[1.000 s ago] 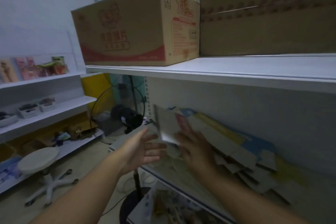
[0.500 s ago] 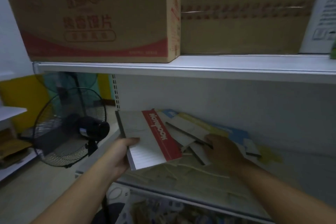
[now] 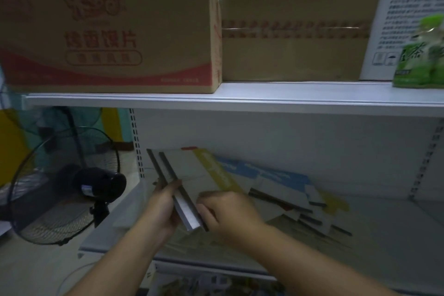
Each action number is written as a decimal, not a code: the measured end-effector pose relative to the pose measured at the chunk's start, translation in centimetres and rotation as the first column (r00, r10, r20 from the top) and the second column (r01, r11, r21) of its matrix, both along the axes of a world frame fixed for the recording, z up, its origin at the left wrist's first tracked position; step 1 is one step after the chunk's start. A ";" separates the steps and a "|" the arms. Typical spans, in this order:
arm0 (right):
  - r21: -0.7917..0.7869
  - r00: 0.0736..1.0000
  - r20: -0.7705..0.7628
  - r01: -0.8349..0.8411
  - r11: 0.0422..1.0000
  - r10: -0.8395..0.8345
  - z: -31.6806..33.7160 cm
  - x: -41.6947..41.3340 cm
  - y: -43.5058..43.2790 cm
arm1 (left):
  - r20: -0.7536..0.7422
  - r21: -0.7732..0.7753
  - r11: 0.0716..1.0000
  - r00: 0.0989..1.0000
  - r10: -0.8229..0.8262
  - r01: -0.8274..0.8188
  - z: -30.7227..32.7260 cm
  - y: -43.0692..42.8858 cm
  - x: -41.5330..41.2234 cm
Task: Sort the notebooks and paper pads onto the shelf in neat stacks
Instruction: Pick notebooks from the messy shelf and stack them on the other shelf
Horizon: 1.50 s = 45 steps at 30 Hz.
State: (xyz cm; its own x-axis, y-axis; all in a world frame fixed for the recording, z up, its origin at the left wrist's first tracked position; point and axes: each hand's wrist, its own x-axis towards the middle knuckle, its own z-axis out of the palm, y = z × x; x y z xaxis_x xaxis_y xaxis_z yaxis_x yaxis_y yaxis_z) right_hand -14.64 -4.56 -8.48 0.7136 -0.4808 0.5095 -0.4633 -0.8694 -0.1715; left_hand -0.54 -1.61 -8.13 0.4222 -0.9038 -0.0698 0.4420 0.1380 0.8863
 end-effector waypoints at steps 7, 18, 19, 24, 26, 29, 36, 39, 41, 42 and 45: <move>0.328 0.969 0.151 0.135 0.935 -0.193 0.4 -1.4 -4.1 | -0.045 0.099 0.994 0.998 0.046 -0.042 -1.5 1.3 3.2; 0.075 0.933 -0.177 0.331 0.941 -0.314 -2.0 -3.4 -7.2 | 0.104 0.098 0.955 0.957 0.270 -0.280 -1.6 4.6 6.6; 0.038 0.929 -0.121 0.356 0.934 -0.350 -1.7 -3.6 -7.1 | 0.125 0.102 0.953 0.954 0.271 -0.284 -1.2 4.8 6.2; -0.319 0.904 0.270 0.409 0.855 -0.332 2.9 -4.7 -4.2 | 0.272 0.046 0.953 0.922 0.275 -0.298 0.5 4.6 2.3; -0.341 0.904 0.313 0.393 0.854 -0.291 3.7 -4.7 -2.2 | 0.303 0.029 0.958 0.916 0.264 -0.286 0.7 3.3 -0.2; -0.306 0.923 0.184 0.382 0.872 -0.339 2.7 -6.0 1.1 | 0.301 0.044 0.970 0.929 0.217 -0.241 0.4 0.3 -5.2; -0.218 0.866 0.091 0.499 0.839 -0.491 -0.9 -19.0 3.0 | -0.043 0.138 0.990 0.999 -0.006 0.012 -0.4 -3.2 -23.2; -0.137 0.847 -0.032 0.522 0.842 -0.531 -1.4 -27.2 3.6 | 0.033 0.144 0.984 0.993 -0.114 0.109 -1.0 -3.2 -31.4; 0.019 0.841 -0.056 0.540 0.842 -0.538 -1.8 -33.1 3.9 | 0.120 0.189 0.968 0.975 -0.187 0.162 -2.1 -3.3 -36.3; 0.066 0.799 0.000 0.600 0.797 -0.601 -2.1 -36.3 4.0 | 0.120 0.211 0.952 0.961 -0.251 0.222 -2.7 -3.3 -38.7; 0.395 0.552 0.163 0.723 0.566 -0.818 -2.9 -46.2 4.8 | 0.113 0.189 0.915 0.917 -0.382 0.357 -4.5 -3.6 -45.9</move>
